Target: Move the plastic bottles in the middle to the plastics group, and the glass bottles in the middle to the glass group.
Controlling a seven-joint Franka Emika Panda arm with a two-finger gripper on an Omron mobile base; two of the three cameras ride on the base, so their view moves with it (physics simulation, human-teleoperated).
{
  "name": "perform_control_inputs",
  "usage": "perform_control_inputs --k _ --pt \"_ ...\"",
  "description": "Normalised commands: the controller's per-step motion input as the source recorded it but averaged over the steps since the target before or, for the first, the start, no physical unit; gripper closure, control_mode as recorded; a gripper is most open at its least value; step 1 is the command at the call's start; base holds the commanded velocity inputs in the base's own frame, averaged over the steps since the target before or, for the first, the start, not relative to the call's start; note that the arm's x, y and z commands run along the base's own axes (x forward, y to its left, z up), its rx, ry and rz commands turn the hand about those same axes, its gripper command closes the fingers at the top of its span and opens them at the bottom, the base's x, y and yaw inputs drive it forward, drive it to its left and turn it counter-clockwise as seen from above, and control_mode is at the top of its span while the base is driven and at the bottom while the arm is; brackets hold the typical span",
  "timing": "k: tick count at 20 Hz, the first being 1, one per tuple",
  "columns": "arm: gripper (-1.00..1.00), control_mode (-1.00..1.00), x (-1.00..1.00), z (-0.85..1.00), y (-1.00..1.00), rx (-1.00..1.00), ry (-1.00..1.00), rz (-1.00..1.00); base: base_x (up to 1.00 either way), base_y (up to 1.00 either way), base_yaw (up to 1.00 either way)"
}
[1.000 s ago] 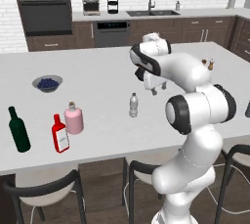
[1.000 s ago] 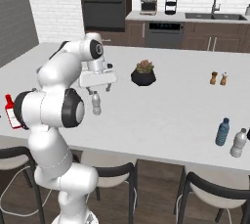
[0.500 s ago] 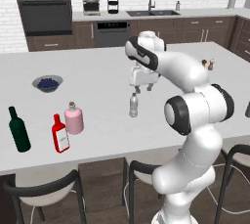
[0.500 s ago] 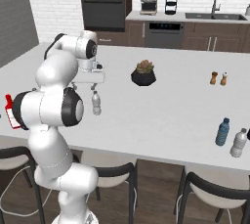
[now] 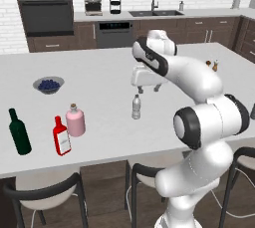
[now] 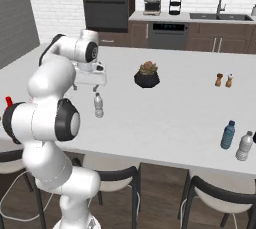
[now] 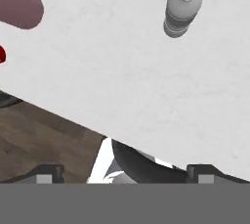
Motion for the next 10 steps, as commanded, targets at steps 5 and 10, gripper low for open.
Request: perform_control_inputs --k 5,10 --pt "-1.0 -1.0 0.05 0.01 0.0 -0.25 -0.13 -0.14 0.0 0.0 0.0" --pt "-1.0 -1.0 0.37 -0.23 0.01 -0.03 -0.19 -0.14 0.0 0.0 0.0"
